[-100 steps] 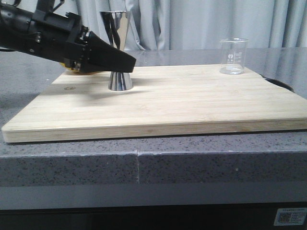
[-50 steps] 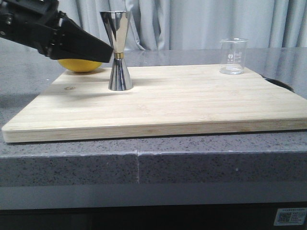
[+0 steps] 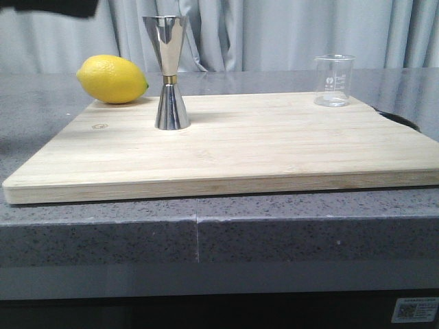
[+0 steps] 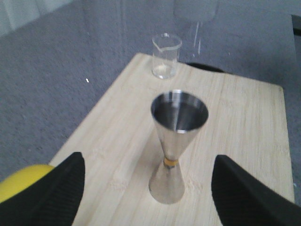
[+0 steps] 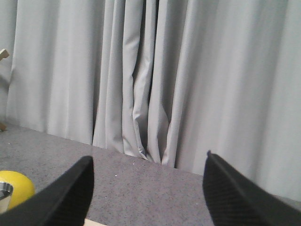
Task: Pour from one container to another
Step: 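Open the left gripper and lift it away from the jigger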
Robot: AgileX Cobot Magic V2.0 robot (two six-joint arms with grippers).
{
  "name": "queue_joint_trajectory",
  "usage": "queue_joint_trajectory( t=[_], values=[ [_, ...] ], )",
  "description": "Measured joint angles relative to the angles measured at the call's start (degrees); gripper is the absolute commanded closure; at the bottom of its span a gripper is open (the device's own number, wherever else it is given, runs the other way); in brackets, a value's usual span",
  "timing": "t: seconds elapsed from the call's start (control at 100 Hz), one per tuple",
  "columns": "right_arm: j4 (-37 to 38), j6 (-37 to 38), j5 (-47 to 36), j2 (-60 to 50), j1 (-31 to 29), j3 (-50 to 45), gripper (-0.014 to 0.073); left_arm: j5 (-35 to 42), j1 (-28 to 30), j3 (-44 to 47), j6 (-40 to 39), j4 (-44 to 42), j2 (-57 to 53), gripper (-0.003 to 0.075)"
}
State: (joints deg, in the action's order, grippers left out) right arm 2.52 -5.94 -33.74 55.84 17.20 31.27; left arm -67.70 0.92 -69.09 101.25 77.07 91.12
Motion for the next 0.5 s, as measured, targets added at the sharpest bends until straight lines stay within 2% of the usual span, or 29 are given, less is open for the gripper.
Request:
queue_joint_trajectory(
  t=[0.12, 0.33, 0.42, 0.5],
  values=[
    [-2.5, -2.4, 4.9, 0.0, 0.0, 2.5, 0.0144, 1.7, 1.8, 0.0, -1.1, 2.2, -5.3, 0.023],
    [-7.5, -9.7, 11.8, 0.0, 0.0, 7.7, 0.0146, 15.5, 3.8, 0.0, -7.2, 1.2, -15.1, 0.0243],
    [-12.3, -14.5, 12.6, 0.0, 0.0, 9.3, 0.0146, 22.2, 3.9, 0.0, -10.2, -0.8, -19.0, 0.0269],
    [-19.9, -21.2, 13.7, 0.0, 0.0, 10.8, 0.0146, 27.7, 3.9, 0.0, -14.0, -2.3, -22.1, 0.0279]
  ],
)
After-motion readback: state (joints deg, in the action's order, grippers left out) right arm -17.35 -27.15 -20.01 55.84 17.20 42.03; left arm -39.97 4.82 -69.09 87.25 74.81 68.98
